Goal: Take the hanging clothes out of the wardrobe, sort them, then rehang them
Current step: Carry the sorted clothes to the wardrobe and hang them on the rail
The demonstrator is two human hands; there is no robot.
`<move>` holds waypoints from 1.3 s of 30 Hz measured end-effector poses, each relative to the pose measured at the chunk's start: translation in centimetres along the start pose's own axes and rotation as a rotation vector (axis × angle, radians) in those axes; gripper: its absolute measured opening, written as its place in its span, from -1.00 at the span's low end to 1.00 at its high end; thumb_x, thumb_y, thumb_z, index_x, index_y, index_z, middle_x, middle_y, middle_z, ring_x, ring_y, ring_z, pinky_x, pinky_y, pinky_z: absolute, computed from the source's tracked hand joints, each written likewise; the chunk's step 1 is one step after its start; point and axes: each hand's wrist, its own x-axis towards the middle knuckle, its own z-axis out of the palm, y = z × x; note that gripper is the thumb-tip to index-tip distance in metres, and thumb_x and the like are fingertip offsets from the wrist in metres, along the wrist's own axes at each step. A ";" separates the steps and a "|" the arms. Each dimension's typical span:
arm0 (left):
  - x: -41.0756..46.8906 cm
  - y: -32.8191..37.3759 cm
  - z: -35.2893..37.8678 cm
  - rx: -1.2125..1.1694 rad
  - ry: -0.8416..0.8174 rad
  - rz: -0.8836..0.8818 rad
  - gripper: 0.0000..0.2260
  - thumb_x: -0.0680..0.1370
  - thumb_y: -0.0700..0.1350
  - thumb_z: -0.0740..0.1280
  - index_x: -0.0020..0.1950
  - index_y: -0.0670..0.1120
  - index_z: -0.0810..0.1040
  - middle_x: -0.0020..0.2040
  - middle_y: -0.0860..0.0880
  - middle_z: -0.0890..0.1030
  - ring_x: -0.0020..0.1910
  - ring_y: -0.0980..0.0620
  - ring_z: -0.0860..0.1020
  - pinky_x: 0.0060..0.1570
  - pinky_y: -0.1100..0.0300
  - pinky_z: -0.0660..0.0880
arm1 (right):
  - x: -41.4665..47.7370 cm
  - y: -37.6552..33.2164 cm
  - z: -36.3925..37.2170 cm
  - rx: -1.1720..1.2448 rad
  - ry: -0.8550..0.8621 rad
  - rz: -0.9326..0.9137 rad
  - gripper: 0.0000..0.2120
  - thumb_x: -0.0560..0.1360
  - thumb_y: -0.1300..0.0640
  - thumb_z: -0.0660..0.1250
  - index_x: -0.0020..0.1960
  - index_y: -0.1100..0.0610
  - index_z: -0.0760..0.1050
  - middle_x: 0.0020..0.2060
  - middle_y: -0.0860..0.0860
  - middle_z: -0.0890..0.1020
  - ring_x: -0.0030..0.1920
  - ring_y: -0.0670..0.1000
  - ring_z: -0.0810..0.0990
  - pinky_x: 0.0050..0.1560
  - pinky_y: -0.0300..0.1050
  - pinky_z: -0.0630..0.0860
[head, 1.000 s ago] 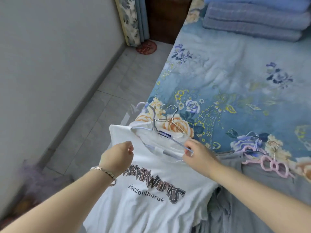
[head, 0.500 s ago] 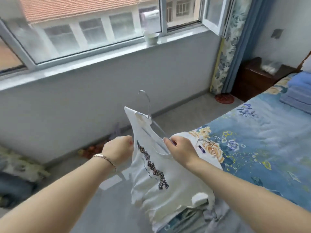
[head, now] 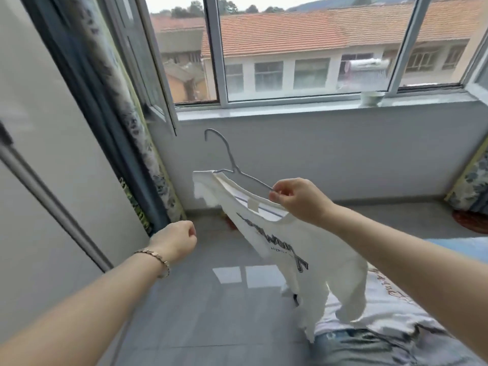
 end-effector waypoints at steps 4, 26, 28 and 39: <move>-6.2 -6.2 -1.1 -0.023 0.007 -0.084 -0.87 0.56 -0.11 0.16 -0.01 0.01 0.49 0.09 -0.03 0.58 0.07 -0.06 0.53 -0.07 0.22 0.40 | -2.8 -6.6 3.6 0.051 -0.174 -0.065 -0.80 0.51 0.13 0.32 -0.29 0.11 0.51 -0.46 -0.09 0.45 -0.41 -0.10 0.37 -0.34 -0.25 0.32; -58.2 -17.0 0.8 -0.166 0.299 -1.165 -0.82 0.55 -0.18 0.07 -0.14 0.05 0.38 -0.07 0.02 0.49 -0.09 -0.03 0.47 -0.12 0.23 0.33 | -31.7 -32.2 20.4 0.094 -1.034 -0.640 -0.79 0.55 0.18 0.23 -0.26 0.10 0.50 -0.50 -0.09 0.52 -0.50 -0.13 0.35 -0.57 -0.40 0.23; -63.6 -17.3 1.0 -0.160 0.316 -1.257 -0.83 0.56 -0.16 0.08 -0.15 0.05 0.38 0.01 -0.01 0.56 0.00 -0.06 0.52 -0.11 0.24 0.34 | -35.3 -34.6 21.8 0.138 -1.092 -0.631 -0.76 0.53 0.22 0.24 -0.31 0.11 0.50 -0.58 -0.10 0.51 -0.48 -0.10 0.36 -0.49 -0.33 0.26; -88.7 -23.1 -0.6 -0.097 0.452 -1.520 -0.89 0.58 -0.13 0.13 -0.09 0.02 0.42 -0.11 0.01 0.53 -0.16 -0.01 0.45 -0.20 0.22 0.34 | -54.8 -48.9 29.2 0.189 -1.209 -0.728 -0.83 0.49 0.22 0.30 -0.28 0.16 0.49 -0.55 -0.06 0.45 -0.49 -0.06 0.28 -0.57 -0.35 0.22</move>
